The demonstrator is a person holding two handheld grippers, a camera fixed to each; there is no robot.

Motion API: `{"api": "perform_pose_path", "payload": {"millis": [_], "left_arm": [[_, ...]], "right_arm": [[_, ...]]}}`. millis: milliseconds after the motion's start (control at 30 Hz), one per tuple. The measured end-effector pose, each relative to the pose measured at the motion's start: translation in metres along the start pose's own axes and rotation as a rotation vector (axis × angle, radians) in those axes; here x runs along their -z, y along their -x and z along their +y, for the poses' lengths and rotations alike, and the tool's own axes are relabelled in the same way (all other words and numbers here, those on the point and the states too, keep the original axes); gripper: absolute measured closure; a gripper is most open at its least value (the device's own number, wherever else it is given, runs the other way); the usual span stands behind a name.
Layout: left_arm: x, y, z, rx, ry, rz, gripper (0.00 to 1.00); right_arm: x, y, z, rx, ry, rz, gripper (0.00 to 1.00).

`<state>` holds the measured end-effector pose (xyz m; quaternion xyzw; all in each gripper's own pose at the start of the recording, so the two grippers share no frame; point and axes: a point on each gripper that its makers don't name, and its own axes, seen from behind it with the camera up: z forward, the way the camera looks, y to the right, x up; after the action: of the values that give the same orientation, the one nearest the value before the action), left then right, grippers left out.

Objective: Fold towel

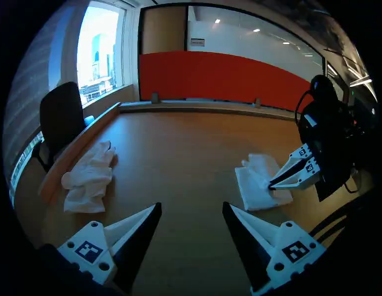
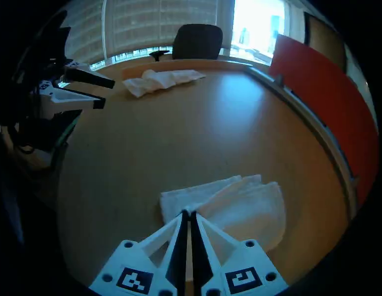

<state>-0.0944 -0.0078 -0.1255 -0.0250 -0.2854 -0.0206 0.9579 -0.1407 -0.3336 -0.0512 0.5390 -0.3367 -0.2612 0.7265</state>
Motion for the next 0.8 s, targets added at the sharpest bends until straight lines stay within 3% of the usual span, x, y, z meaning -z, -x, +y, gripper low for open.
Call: {"api": "perform_pose_path", "payload": {"millis": [367, 500, 800], "left_arm": [[-0.001, 0.001, 0.001, 0.008, 0.001, -0.003, 0.09], [-0.002, -0.001, 0.002, 0.008, 0.003, -0.002, 0.09], [-0.004, -0.003, 0.001, 0.007, 0.001, 0.0, 0.09]], "right_arm": [[-0.005, 0.007, 0.001, -0.013, -0.013, -0.015, 0.92], [-0.003, 0.006, 0.003, -0.022, -0.011, -0.009, 0.88], [0.0, 0.007, 0.01, -0.029, 0.002, 0.001, 0.37]]}}
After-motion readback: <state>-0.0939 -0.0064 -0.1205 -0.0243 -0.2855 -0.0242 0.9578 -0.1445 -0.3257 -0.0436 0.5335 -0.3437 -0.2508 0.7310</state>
